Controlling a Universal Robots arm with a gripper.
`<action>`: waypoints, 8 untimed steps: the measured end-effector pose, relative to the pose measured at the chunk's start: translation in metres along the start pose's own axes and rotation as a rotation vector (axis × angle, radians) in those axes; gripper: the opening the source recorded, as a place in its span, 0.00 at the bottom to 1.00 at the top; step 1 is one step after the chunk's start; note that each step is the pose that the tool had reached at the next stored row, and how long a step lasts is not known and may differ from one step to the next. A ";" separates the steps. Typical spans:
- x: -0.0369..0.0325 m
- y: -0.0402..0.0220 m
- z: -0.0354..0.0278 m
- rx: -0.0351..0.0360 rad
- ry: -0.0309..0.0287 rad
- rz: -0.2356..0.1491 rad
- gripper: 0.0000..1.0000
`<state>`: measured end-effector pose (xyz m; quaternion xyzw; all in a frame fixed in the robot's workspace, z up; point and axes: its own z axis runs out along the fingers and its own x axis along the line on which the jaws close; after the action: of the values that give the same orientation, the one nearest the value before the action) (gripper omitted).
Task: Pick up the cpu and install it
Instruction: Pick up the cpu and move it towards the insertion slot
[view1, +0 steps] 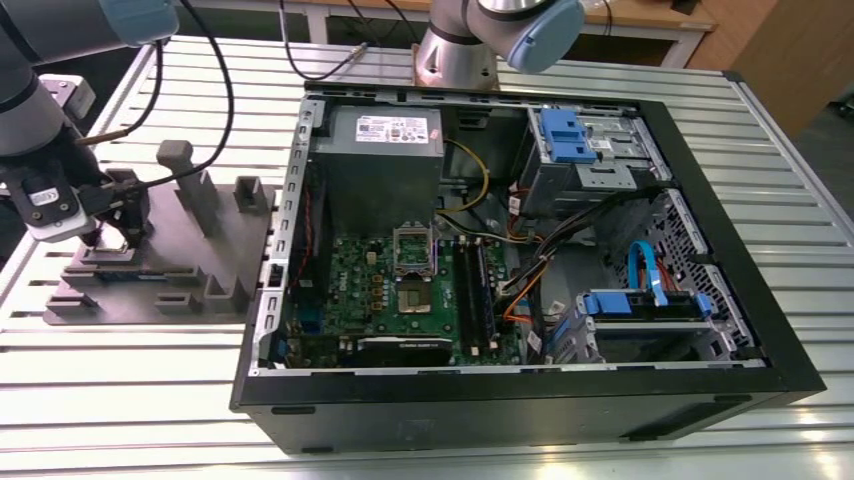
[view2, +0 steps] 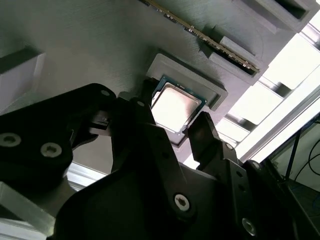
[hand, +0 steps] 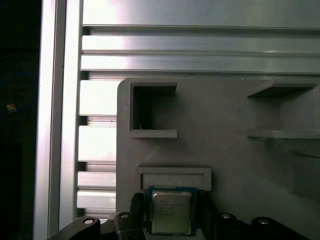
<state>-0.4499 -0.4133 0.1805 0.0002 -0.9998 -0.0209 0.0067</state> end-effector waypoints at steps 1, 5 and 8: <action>-0.0001 0.0000 -0.0002 0.0001 0.0002 0.000 0.55; -0.0003 0.0000 -0.0008 0.0000 0.0000 0.000 0.55; -0.0003 0.0001 -0.0014 0.0003 0.0002 0.000 0.55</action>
<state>-0.4495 -0.4133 0.1819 0.0003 -0.9998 -0.0208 0.0068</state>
